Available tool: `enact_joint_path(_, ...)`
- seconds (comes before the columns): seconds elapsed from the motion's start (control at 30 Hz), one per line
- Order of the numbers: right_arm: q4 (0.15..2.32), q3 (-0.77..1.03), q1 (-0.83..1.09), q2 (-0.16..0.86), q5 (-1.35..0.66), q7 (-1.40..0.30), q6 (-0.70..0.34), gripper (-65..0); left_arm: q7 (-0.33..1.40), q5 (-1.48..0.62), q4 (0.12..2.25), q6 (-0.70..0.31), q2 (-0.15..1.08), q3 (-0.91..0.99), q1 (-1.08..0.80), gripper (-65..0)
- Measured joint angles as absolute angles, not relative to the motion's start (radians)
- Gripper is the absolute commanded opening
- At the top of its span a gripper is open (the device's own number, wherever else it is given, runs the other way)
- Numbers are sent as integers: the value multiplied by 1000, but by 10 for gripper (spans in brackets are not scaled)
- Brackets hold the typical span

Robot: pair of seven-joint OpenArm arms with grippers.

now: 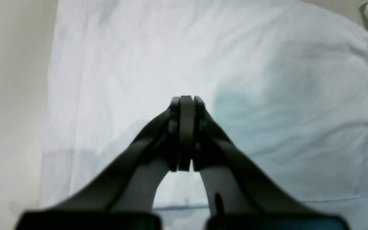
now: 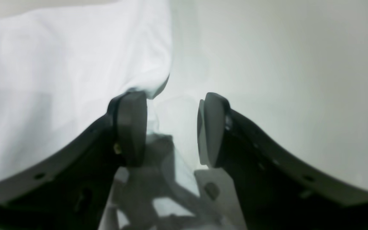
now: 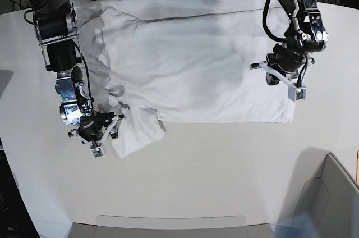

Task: Fold the T-shirt properly
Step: 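Grasp the hem corners with both grippers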

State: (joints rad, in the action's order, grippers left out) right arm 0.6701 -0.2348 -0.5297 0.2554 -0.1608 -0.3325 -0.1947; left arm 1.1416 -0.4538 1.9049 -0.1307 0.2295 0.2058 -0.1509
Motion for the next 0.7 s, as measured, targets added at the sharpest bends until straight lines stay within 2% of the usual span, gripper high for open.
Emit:
enact_joint_path(0.17,666,-249,-519,237,-175,-306,-198,-358,1129,-453,1782,-125,234,206,-56,-650)
enact_joint_path(0.2,667,-249,-515,237,-184,-299,-199,-358,1125,-449,1743,-123,240,207,-27,-628)
enact_joint_path(0.33,667,-249,-516,241,-188,-303,-212,-358,1006,-454,1541,-128,306,206,124,-468)
enact_joint_path(0.4,667,-250,-515,249,-190,-300,-215,-358,940,-458,1433,-128,346,201,189,-420)
enact_joint_path(0.6,667,-251,-513,257,-199,-298,-223,-358,873,-462,1081,-131,420,197,345,-418)
enact_joint_path(0.7,668,-251,-513,257,-199,-297,-225,-358,836,-456,1007,-121,439,124,366,-418)
